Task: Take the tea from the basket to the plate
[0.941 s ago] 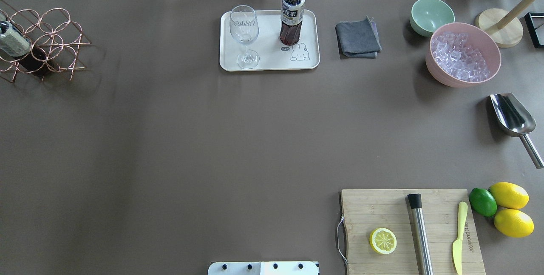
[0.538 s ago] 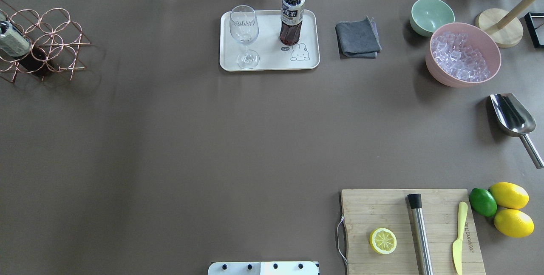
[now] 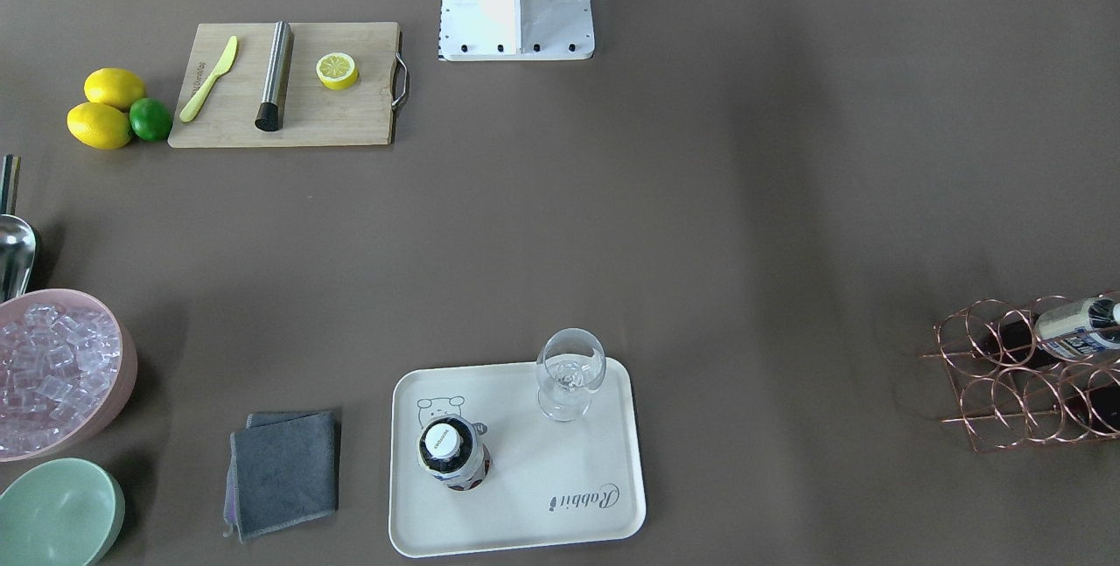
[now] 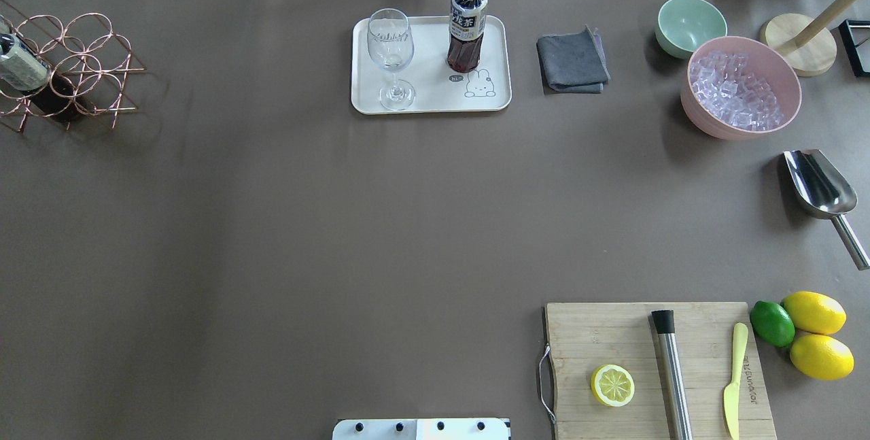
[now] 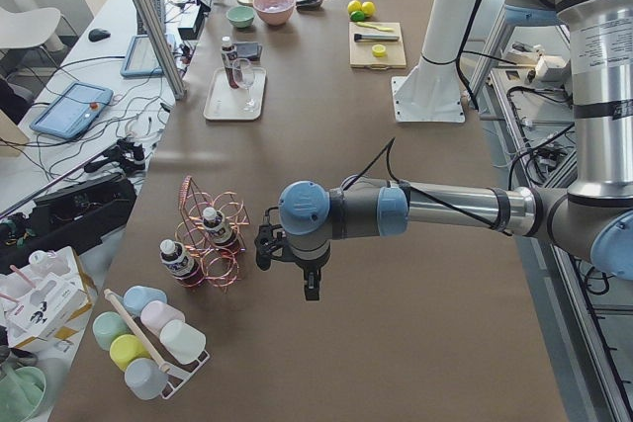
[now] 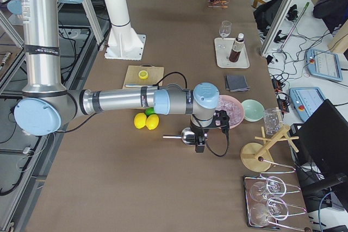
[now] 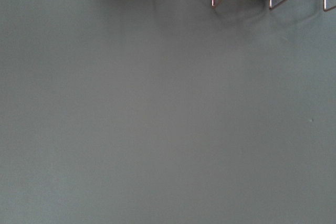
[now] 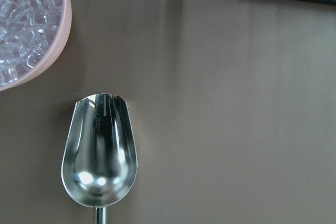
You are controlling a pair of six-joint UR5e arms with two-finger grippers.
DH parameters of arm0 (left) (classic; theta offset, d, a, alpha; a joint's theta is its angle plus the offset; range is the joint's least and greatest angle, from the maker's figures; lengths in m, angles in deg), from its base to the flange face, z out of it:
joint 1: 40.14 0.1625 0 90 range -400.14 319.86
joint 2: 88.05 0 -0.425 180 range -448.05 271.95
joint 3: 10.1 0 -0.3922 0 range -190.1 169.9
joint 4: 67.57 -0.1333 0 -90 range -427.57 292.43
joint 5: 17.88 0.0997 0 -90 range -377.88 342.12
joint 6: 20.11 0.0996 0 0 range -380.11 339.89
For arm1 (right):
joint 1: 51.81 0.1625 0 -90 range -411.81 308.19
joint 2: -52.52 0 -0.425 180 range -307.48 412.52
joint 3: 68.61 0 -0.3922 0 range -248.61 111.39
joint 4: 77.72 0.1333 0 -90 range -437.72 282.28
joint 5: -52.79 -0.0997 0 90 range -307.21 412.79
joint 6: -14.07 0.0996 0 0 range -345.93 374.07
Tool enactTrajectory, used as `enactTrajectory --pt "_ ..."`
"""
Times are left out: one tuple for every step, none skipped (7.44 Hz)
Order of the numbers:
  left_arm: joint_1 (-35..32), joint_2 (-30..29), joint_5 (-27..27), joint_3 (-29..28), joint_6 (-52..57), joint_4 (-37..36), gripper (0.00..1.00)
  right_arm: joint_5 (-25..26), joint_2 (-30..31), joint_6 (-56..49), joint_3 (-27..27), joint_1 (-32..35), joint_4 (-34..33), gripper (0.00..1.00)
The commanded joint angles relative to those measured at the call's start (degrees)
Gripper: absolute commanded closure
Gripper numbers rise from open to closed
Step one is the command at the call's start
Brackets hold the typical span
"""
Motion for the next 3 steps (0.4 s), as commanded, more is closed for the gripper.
enactTrajectory --pt "-0.12 0.02 0.05 -0.11 0.59 -0.18 0.02 -0.03 0.03 0.15 0.14 0.0 0.01 0.0" --pt "-0.2 0.02 0.05 -0.2 0.59 -0.18 0.02 -0.03 -0.05 0.15 0.05 0.0 0.01 0.0" --pt "-0.29 0.02 0.05 -0.37 0.59 -0.18 0.02 -0.03 -0.06 0.15 0.14 0.0 0.01 0.0"
